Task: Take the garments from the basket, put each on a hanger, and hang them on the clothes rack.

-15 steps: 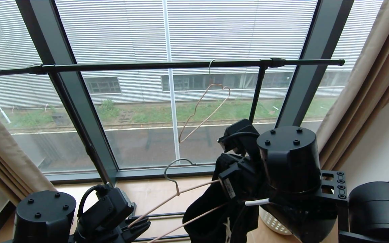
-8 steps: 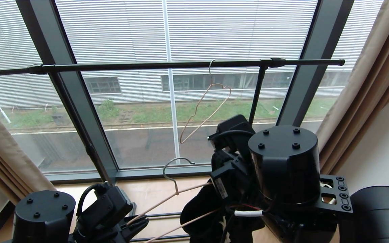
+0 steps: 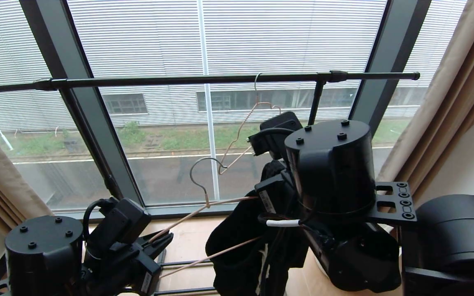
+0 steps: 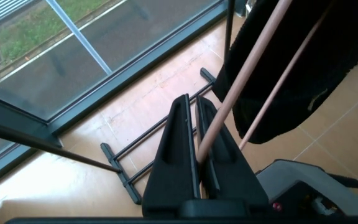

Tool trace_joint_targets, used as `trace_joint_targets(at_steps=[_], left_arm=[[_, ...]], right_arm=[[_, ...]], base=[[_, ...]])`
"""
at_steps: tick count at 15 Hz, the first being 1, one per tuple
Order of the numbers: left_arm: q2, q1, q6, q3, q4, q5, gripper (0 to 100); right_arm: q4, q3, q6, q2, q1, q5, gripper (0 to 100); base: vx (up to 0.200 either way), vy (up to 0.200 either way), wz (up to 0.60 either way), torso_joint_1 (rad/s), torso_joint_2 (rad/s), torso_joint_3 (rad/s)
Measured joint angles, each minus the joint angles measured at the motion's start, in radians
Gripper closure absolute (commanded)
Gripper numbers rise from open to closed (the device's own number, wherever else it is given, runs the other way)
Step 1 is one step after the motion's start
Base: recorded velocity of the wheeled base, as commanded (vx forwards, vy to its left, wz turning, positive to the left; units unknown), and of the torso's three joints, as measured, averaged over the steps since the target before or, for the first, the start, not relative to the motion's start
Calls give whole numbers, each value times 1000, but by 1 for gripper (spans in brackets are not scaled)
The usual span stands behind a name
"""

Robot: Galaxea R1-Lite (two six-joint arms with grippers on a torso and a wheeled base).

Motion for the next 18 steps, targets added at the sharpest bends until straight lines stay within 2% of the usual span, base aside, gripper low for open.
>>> trace_joint_targets(at_steps=[4, 13, 18], left_arm=[[0, 8, -47, -31, 0, 31, 100], [-4, -26, -40, -9, -1, 29, 100], [-2, -32, -45, -7, -32, 30, 100]], right_arm=[[3, -78, -39, 57, -19, -11, 100], [9, -241, -47, 157, -25, -12, 100], [9, -246, -36, 163, 27, -13, 100]], base=[[0, 0, 0, 0, 0, 0], [0, 0, 0, 0, 0, 0], [0, 0, 0, 0, 0, 0]])
